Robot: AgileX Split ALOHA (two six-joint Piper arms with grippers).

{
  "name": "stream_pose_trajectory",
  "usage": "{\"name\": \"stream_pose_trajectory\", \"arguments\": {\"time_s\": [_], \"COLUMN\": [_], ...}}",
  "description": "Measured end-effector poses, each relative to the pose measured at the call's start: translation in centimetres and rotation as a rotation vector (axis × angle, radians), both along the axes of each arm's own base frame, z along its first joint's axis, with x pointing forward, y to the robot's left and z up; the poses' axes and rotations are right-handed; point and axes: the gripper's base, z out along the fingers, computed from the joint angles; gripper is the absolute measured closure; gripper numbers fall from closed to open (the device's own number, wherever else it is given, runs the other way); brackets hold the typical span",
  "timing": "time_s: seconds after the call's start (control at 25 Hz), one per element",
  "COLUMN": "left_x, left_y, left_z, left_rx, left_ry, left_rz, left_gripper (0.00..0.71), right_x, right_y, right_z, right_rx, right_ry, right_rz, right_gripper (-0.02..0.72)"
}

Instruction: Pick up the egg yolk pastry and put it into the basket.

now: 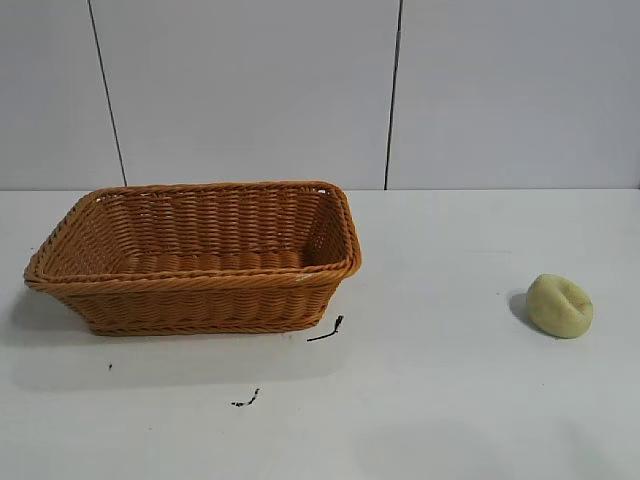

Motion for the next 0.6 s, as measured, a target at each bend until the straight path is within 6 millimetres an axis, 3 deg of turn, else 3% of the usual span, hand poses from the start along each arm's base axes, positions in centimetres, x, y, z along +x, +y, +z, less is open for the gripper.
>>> {"name": "stream_pose_trajectory", "arguments": {"time_s": [0.4, 0.6], "left_x": [0.0, 0.0], "left_y": [0.0, 0.0], "left_z": [0.0, 0.0], "left_rx": [0.0, 0.0], "left_ry": [0.0, 0.0], "left_rz": [0.0, 0.0], "left_gripper": [0.015, 0.015], "right_x": [0.0, 0.96], "right_y": [0.0, 0.02], "right_z": [0.0, 0.37], "right_rx": [0.0, -0.001], "right_ry": [0.0, 0.058], "right_rz": [0.0, 0.0], "right_gripper": [0.129, 0.031]}}
